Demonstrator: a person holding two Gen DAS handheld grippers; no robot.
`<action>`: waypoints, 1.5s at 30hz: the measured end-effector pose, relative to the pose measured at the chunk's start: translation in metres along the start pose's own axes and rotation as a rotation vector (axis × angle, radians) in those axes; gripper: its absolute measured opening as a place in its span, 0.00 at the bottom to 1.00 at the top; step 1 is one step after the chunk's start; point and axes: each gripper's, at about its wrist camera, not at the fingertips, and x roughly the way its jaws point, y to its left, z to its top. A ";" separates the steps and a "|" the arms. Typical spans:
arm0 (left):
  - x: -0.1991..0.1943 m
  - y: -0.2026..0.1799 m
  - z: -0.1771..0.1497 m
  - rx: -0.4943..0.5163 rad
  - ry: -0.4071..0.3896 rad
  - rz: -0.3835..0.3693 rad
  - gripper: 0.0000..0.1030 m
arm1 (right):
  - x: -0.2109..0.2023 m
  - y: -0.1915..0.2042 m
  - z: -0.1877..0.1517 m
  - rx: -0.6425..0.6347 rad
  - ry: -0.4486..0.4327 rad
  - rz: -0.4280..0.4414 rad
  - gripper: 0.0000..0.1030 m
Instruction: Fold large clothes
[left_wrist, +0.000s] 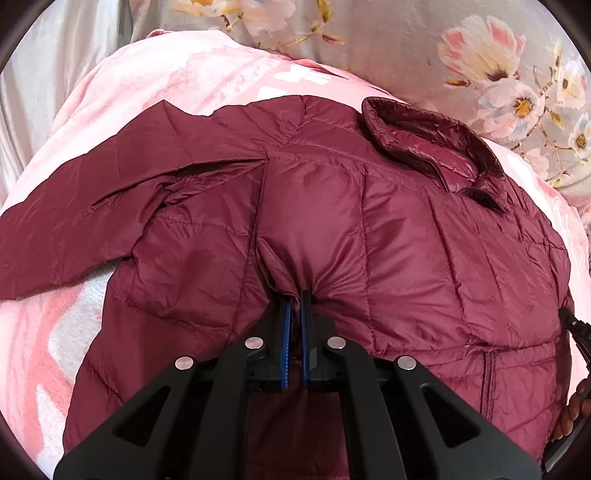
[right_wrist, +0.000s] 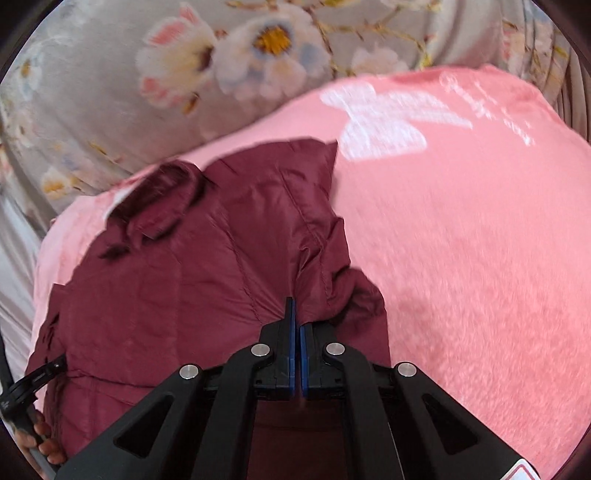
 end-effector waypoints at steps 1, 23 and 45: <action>0.001 -0.001 0.000 0.011 -0.005 0.008 0.03 | 0.003 -0.002 -0.001 -0.001 0.010 -0.002 0.02; -0.067 -0.018 0.015 0.020 -0.150 -0.080 0.12 | 0.006 0.185 -0.057 -0.366 0.143 0.207 0.10; 0.007 -0.033 -0.008 0.127 -0.081 0.051 0.16 | 0.008 -0.005 -0.012 0.098 0.039 0.061 0.00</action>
